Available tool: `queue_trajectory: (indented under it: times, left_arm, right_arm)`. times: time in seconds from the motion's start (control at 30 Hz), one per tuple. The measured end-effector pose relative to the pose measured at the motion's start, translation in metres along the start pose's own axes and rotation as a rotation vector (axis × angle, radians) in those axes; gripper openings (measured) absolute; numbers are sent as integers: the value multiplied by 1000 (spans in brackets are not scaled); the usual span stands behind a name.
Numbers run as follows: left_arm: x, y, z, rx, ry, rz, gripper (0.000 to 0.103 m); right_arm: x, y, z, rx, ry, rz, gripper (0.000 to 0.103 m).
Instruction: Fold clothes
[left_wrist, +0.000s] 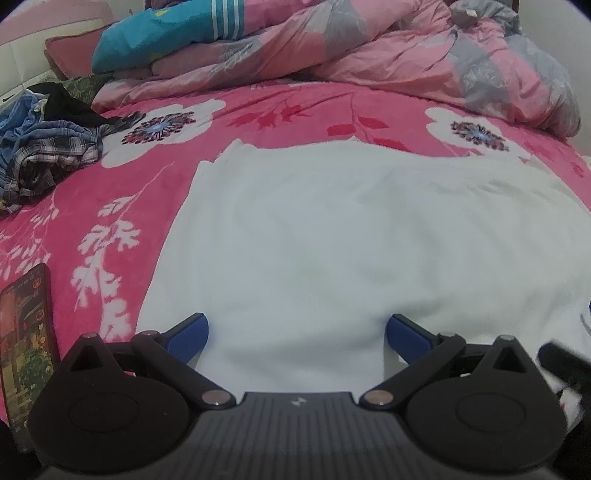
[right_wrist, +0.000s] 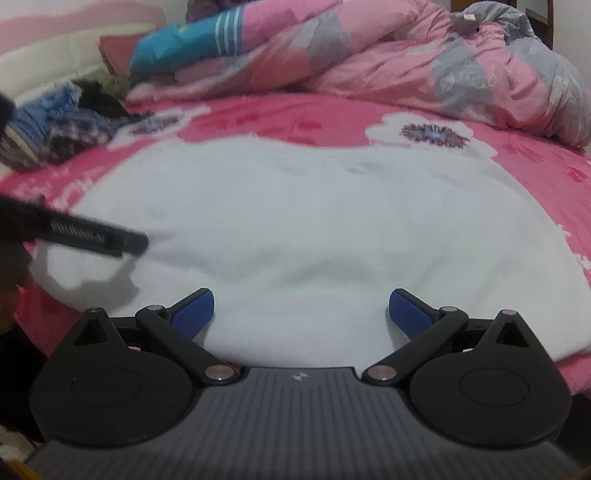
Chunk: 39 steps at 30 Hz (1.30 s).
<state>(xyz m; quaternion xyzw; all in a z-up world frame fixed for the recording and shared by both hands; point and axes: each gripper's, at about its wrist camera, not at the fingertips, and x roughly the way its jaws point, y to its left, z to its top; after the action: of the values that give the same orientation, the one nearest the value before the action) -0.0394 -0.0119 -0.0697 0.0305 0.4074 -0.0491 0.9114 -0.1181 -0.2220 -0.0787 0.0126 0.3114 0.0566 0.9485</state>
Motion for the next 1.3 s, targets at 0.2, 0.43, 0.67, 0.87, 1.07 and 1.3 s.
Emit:
queue_trajectory:
  times: [0.2,0.43,0.67,0.87,1.07,1.3]
  left_arm:
    - [-23,6,-9,-9,-101,-58,103]
    - [-53,11,-26,-3,-173,-126,103]
    - [-66,23,-52,-11,-168,-134,103]
    - [-73,28,-70,-12,-170,-148,103]
    - [-72,31,-77,-22,-171,-161,103]
    - [-68,35,-78,-51,-150,-152,103]
  right_arm:
    - [-1,-10,10,-1,-73,-6,102]
    - [14,-10,15,-16,-85,-1,102]
    - [23,-3,13,-53,-88,-20,102]
    - [29,-3,20,-62,-117,-31,102]
    - [48,-10,20,-37,-110,-50,102]
    - [56,-11,13,-30,-108,-47,102]
